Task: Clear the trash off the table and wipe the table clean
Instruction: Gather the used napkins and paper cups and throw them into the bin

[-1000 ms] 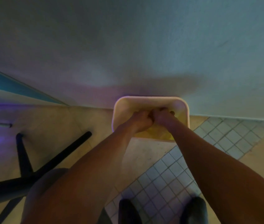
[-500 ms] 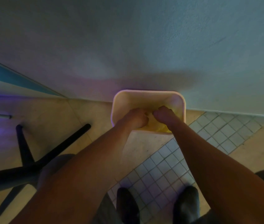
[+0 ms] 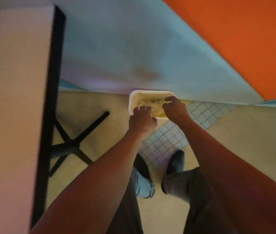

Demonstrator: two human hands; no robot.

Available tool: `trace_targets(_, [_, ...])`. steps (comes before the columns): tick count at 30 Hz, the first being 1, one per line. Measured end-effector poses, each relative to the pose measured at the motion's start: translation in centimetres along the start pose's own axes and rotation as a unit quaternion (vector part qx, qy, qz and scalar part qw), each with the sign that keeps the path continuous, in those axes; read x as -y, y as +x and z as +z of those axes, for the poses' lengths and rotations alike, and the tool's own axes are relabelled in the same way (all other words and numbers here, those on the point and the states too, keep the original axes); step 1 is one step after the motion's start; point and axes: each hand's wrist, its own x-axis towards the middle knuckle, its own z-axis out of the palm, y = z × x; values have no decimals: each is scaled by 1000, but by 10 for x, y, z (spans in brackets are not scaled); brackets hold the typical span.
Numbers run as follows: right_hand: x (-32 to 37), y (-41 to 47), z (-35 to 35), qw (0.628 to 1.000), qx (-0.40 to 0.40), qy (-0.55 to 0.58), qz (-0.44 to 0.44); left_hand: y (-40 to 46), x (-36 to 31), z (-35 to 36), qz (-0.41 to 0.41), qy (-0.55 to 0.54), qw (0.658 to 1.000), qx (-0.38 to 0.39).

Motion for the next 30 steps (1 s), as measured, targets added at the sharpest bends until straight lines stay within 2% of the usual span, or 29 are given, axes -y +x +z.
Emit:
trace_targets(5, [46, -82, -49, 1000, -11, 1, 15, -75, -23, -64, 4, -44, 999, -11])
trace_targets(14, [104, -224, -102, 998, -18, -13, -58, -198, -52, -161, 43, -90, 993, -60])
trace_targets(21, [131, -300, -110, 993, -18, -4, -113, -277, -45, -209, 62, -131, 982, -122])
trace_targets(30, [166, -351, -92, 983, 12, -5, -185, -350, -16, -225, 53, -171, 960, -215])
